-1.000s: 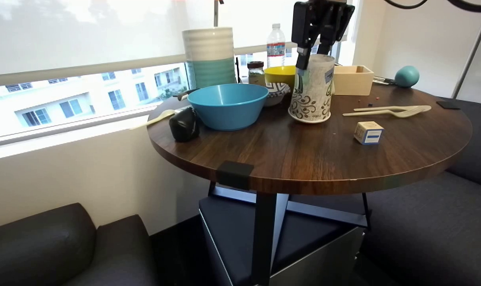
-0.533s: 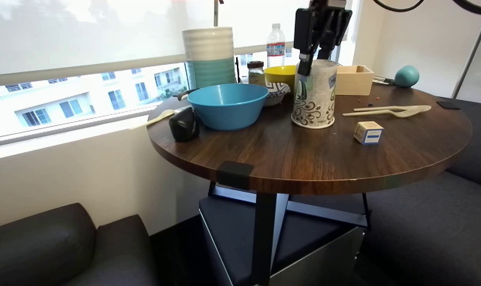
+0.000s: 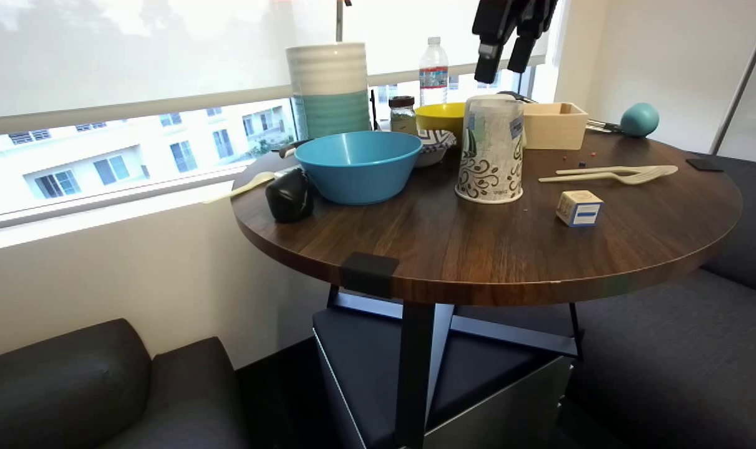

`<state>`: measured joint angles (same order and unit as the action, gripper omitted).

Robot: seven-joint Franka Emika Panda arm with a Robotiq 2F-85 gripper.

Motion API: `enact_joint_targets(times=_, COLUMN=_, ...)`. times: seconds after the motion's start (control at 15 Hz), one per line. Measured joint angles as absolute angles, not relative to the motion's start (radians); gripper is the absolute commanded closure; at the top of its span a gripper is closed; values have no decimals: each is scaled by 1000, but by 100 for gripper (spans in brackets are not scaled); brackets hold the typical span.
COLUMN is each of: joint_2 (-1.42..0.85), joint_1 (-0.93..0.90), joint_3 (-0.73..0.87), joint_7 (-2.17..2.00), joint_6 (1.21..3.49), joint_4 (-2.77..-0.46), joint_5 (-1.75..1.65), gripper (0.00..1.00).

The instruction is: Put the orange block upright then place the coffee cup over the block

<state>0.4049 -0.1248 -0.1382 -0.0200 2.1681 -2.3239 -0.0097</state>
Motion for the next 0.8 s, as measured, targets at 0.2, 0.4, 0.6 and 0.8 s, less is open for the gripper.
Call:
enact_joint_targets(times=0.2, joint_2=475, joint_1=-125, joint_3=-120, joint_7=40, joint_6=2113, joint_4=-2323, joint_5=-10, gripper=0)
enact_joint_targets(times=0.4, joint_2=545, joint_1=-132, joint_3=-112, joint_7=79, joint_6=2052, joint_4=-2323, joint_5=-8, gripper=0)
enact_joint_targets(times=0.6, joint_2=603, joint_1=-155, joint_3=-106, joint_7=102, joint_6=2004, joint_4=-2324, joint_5=-4, gripper=0)
enact_joint_targets(times=0.8, joint_2=641, joint_1=-174, joint_3=-104, joint_7=105, joint_6=1979, joint_4=-2326, joint_5=-2, gripper=0)
